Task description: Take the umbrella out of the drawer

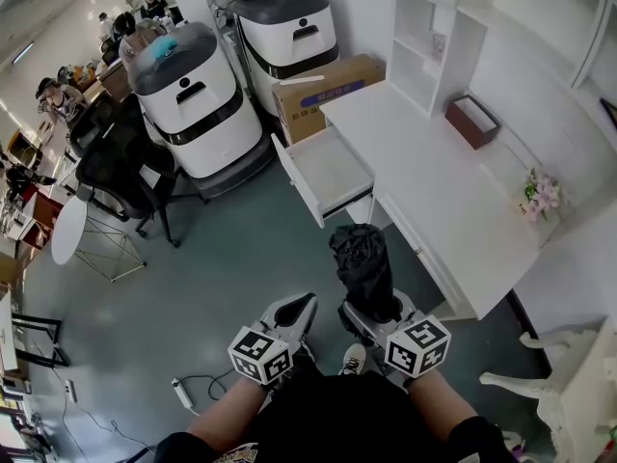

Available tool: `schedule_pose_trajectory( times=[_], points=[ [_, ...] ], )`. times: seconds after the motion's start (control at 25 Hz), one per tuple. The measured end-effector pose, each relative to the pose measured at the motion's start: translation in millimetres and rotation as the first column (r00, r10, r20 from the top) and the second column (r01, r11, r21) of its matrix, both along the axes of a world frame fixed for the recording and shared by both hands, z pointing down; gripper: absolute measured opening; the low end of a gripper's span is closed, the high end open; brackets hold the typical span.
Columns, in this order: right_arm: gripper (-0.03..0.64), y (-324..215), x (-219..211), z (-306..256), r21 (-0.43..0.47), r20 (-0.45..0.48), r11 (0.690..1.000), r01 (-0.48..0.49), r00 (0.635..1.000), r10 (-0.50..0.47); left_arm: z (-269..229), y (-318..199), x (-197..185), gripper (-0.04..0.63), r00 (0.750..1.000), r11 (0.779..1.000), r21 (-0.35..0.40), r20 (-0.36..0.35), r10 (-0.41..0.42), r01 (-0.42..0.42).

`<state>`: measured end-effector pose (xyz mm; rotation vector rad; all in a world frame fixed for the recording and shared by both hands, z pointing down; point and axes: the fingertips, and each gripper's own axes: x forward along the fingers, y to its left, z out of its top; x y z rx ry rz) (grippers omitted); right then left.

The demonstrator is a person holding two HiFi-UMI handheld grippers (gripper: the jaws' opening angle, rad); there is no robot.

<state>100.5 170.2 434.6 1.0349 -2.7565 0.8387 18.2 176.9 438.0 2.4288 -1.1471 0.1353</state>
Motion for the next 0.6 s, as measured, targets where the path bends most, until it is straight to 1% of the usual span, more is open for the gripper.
schedule_pose_trajectory(
  times=[0.6],
  points=[
    [0.282, -7.5, 14.8, 6.0, -0.012, 0.002, 1.000, -0.013, 1.000, 0.013, 5.5, -6.9, 14.2, 0.000, 1.000, 1.000, -0.010, 0.004, 0.008, -0.008]
  ],
)
